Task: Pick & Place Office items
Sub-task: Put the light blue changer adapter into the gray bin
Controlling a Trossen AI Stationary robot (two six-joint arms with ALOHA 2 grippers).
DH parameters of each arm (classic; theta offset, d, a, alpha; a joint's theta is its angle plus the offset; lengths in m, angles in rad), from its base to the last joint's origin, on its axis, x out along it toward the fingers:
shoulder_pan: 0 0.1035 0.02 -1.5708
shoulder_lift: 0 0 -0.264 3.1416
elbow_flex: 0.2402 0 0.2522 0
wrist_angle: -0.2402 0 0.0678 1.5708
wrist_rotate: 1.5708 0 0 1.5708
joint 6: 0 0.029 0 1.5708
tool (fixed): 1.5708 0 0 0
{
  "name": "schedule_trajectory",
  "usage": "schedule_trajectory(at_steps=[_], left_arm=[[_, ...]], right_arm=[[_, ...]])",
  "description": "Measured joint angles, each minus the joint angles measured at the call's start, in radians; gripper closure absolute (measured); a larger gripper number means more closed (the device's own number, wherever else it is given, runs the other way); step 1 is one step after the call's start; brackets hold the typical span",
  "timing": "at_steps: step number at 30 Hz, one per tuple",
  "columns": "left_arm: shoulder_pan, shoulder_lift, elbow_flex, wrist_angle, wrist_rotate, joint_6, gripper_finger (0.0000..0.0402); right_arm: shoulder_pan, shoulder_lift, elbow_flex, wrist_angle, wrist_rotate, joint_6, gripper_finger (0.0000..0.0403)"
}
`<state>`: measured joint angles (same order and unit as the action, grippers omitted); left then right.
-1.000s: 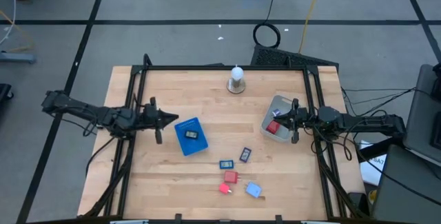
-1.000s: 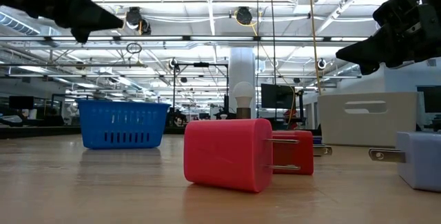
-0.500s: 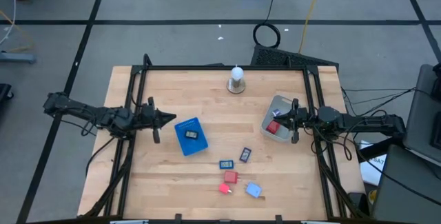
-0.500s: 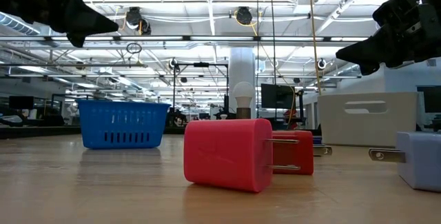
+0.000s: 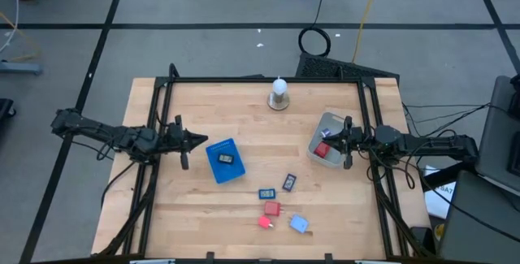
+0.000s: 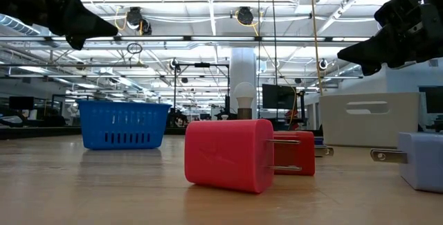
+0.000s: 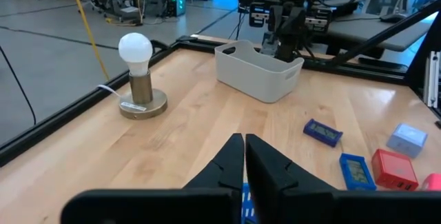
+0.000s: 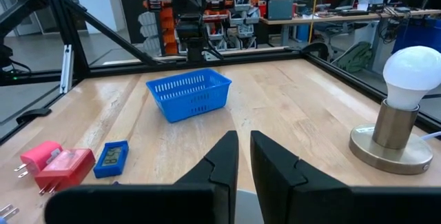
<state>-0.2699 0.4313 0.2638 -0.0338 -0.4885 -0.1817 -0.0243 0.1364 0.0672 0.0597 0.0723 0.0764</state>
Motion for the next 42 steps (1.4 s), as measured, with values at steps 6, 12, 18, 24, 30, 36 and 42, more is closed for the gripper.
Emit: schedule_trajectory(at_steps=[6, 12, 18, 24, 30, 36, 42], left_arm=[[0.0, 0.0, 0.0, 0.0, 0.001, -0.001, 0.0398], [0.0, 0.0, 0.0, -0.005, 0.011, -0.004, 0.0385], [-0.001, 0.0, 0.0, -0.026, 0.026, -0.016, 0.0378], [-0.001, 0.0, 0.0, -0.026, 0.026, -0.048, 0.0378], [0.0, 0.0, 0.0, -0.043, 0.052, -0.069, 0.0378], [0.0, 0.0, 0.0, -0.047, 0.047, -0.119, 0.0378], [-0.001, 0.0, 0.0, -0.046, 0.119, -0.138, 0.0378]], right_arm=[[0.0, 0.0, 0.0, 0.0, 0.0, 0.016, 0.0369], [0.0, 0.0, 0.0, 0.006, 0.0, 0.02, 0.0369], [-0.001, 0.008, 0.0, 0.14, -0.172, 0.037, 0.0369], [0.0, 0.055, 0.0, 0.172, -0.206, 0.027, 0.038], [0.063, 0.177, 0.012, 0.278, -0.203, -0.017, 0.0401], [0.247, 0.393, 0.145, 0.247, -0.002, -0.03, 0.0402], [0.482, 0.686, 0.361, 0.123, 0.23, 0.047, 0.0402]])
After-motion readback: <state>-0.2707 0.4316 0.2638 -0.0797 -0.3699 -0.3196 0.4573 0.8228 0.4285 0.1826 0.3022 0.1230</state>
